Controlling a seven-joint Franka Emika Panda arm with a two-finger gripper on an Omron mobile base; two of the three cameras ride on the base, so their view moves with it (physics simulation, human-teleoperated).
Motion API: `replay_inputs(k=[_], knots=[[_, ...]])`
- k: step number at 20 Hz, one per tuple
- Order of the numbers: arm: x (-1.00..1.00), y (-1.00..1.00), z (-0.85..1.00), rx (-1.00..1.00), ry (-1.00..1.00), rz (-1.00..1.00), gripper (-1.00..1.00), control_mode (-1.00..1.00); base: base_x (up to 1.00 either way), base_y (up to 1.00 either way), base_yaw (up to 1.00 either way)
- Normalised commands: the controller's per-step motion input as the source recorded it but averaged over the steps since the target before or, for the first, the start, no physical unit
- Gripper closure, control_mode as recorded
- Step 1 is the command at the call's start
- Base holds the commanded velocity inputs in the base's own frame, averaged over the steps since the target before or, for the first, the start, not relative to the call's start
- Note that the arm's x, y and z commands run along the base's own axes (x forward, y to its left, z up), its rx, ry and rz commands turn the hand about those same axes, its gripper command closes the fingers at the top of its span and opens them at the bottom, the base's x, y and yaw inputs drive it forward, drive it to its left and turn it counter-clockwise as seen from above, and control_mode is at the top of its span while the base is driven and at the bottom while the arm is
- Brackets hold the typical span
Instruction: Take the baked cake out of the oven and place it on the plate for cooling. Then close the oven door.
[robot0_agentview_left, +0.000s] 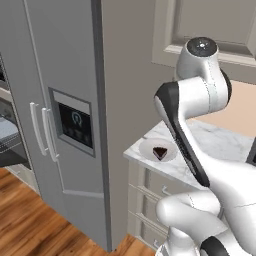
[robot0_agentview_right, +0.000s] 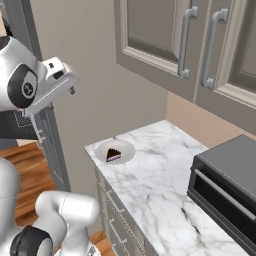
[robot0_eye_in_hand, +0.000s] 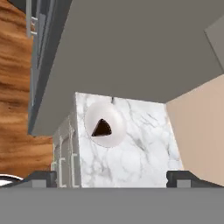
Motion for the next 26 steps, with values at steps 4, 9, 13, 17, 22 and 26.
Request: replay_inputs(k=[4, 9, 13, 17, 22, 26], knots=[[0.23, 0.20, -0.02, 0.16, -0.05, -0.65, -1.00, -1.00, 0.00, 0.00, 0.00], [-0.08, 0.01, 0.00, 0.27, 0.00, -0.58, -1.00, -1.00, 0.00, 0.00, 0.00], [-0.48, 0.00, -0.01, 0.50, 0.06, -0.30, -1.00, -1.00, 0.00, 0.00, 0.00], [-0.27, 0.01, -0.40, 0.59, 0.10, -0.02, -1.00, -1.00, 0.00, 0.00, 0.00], [-0.03, 0.33, -0.60, 0.22, 0.03, 0.04, -1.00, -1.00, 0.00, 0.00, 0.00], [0.00, 0.45, -0.11, -0.06, -0.01, 0.01, -1.00, -1.00, 0.00, 0.00, 0.00]])
